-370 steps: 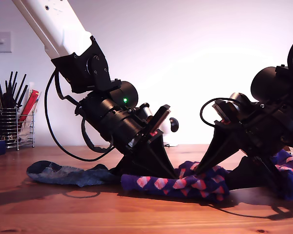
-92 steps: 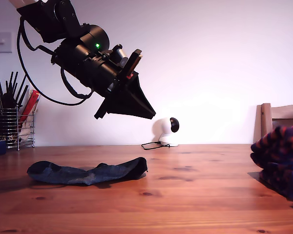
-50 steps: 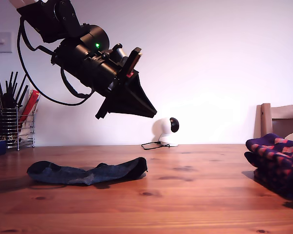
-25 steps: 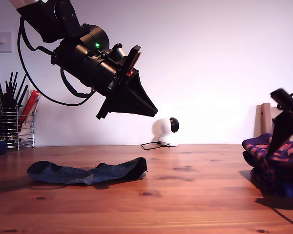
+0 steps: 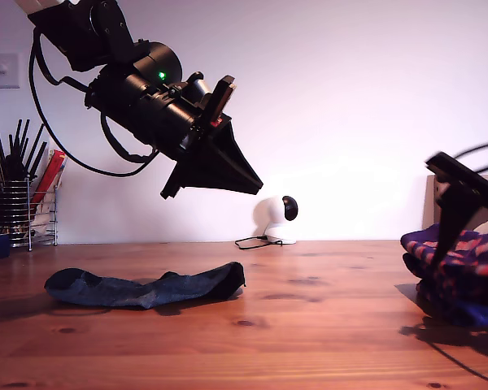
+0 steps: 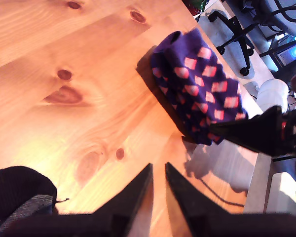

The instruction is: Fold the socks in front of you. After folding them, place them to the right side.

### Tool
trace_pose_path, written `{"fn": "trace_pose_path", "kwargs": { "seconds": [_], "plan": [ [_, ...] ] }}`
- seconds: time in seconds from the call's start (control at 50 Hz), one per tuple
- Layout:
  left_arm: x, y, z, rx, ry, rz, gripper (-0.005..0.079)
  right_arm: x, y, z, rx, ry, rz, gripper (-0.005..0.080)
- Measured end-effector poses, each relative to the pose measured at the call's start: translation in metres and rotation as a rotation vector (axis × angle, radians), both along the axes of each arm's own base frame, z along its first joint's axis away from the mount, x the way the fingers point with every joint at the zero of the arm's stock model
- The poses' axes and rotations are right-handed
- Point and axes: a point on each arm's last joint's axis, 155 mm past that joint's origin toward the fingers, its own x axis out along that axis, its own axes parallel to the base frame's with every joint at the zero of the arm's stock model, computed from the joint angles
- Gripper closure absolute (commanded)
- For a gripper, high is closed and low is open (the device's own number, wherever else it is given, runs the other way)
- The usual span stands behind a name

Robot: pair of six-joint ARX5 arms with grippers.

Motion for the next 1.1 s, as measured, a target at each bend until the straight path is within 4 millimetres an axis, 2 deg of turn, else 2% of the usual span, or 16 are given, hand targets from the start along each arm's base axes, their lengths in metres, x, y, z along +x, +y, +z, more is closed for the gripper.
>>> {"fn": "trace_pose_path", "kwargs": {
  "seconds": [0.16, 0.52, 0.64, 0.86, 1.1],
  "plan": [
    [0.000, 0.000, 0.000, 0.000, -0.001, 0.000, 0.0683, -0.002, 0.000, 0.008, -0.058, 0.055, 0.049, 0.0276],
    [0.000, 0.000, 0.000, -0.001, -0.001, 0.000, 0.0683, -0.036, -0.009, -0.008, -0.139, 0.235, 0.104, 0.0276],
    [0.000, 0.000, 0.000, -0.001, -0.001, 0.000, 0.0683, -0.043, -0.008, -0.005, -0.169, 0.268, 0.163, 0.0276],
    [0.002, 0.002, 0.000, -0.001, -0.001, 0.007, 0.0683, -0.041, -0.002, 0.028, -0.212, 0.280, 0.276, 0.0276],
    [0.010, 0.019, -0.006, 0.028, 0.024, 0.049, 0.0683, -0.033, 0.026, 0.080, -0.234, 0.167, 0.508, 0.0279]
  ]
}}
